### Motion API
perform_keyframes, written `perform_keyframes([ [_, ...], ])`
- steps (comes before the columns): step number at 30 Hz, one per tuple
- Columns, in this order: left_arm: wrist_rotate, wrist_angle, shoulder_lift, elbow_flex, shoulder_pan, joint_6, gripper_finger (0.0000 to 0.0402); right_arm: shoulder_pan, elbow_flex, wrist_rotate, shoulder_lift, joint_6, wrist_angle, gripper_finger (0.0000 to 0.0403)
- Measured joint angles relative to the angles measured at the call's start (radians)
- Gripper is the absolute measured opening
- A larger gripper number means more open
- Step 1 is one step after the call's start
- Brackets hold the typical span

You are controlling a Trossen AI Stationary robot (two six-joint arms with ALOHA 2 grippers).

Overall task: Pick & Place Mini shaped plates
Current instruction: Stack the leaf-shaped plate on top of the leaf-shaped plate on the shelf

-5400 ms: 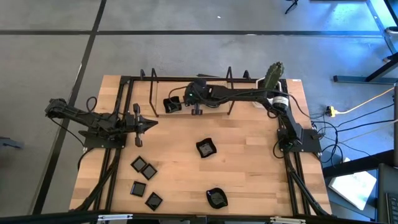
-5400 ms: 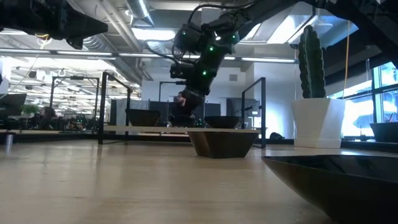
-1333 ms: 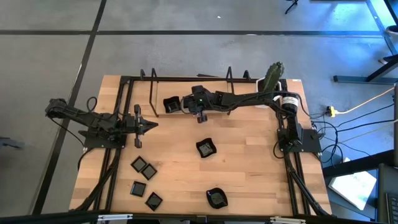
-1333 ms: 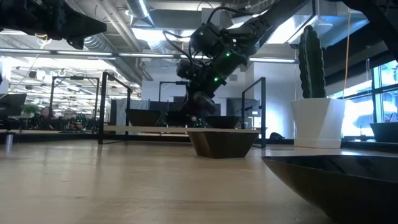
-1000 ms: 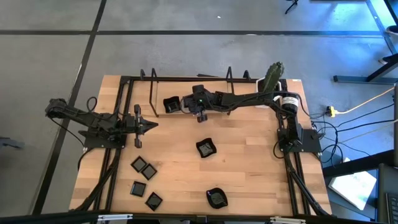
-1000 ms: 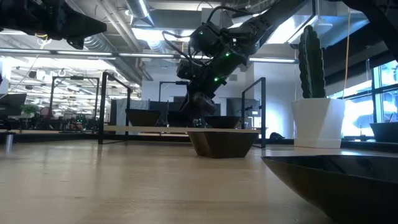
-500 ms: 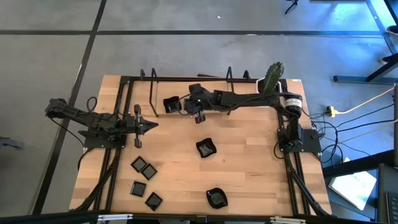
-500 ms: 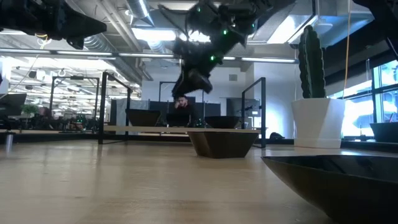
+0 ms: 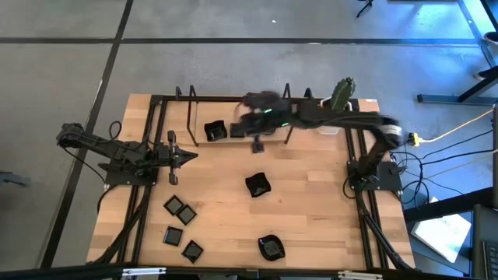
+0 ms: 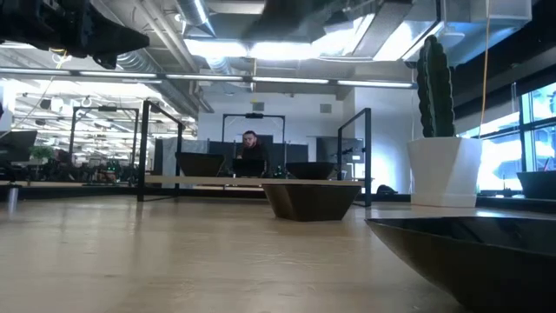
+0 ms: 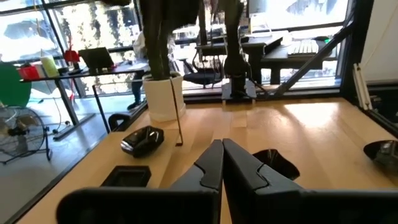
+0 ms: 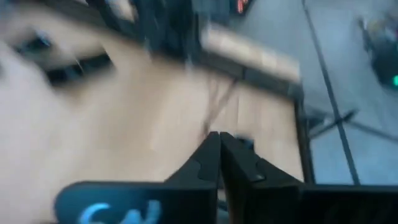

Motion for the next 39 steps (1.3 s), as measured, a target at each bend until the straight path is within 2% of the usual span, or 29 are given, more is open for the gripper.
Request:
perform_keyframes([
  [4,-0.009,-0.028,0.000,0.000,0.000,-0.023,0.0005,0.046,-0.037,-0.063,-0.202,0.087,-0.031,0.0010],
  [8,-0.015,-0.038,0.000,0.000,0.000,-0.025,0.0002,0.106,-0.183,-0.062,-0.453,0.229,-0.010,0.0004],
  [12,0.001,-0.038,0.000,0.000,0.000,-0.034,0.0004,0.208,-0.448,0.049,-0.719,0.308,0.044,0.0006],
  [15,0.018,-0.039,0.000,0.000,0.000,-0.059,0.0007,0.275,-0.701,0.090,-0.898,0.328,0.264,0.0003],
  [18,0.023,-0.032,0.003,0.002,0.000,-0.124,0.0004,0.306,-0.923,0.093,-1.007,0.338,0.496,0.0004],
  [25,0.071,-0.040,0.003,0.033,0.000,-0.091,0.0007,0.312,-1.258,0.088,-1.039,0.292,0.882,0.0003],
  [28,0.067,-0.038,0.003,0.051,-0.001,-0.089,0.0010,0.312,-1.337,0.022,-1.034,0.292,0.995,0.0003],
  [31,0.051,-0.036,0.003,0.068,0.000,-0.097,0.0007,0.312,-1.347,-0.027,-1.040,0.301,1.071,0.0005],
  [35,0.023,-0.025,0.004,0.082,0.000,-0.131,0.0002,0.311,-1.352,-0.039,-1.043,0.332,1.062,0.0004],
  [39,0.040,-0.035,0.008,0.082,0.000,-0.151,0.0006,0.311,-1.352,-0.058,-1.043,0.345,1.059,0.0005],
])
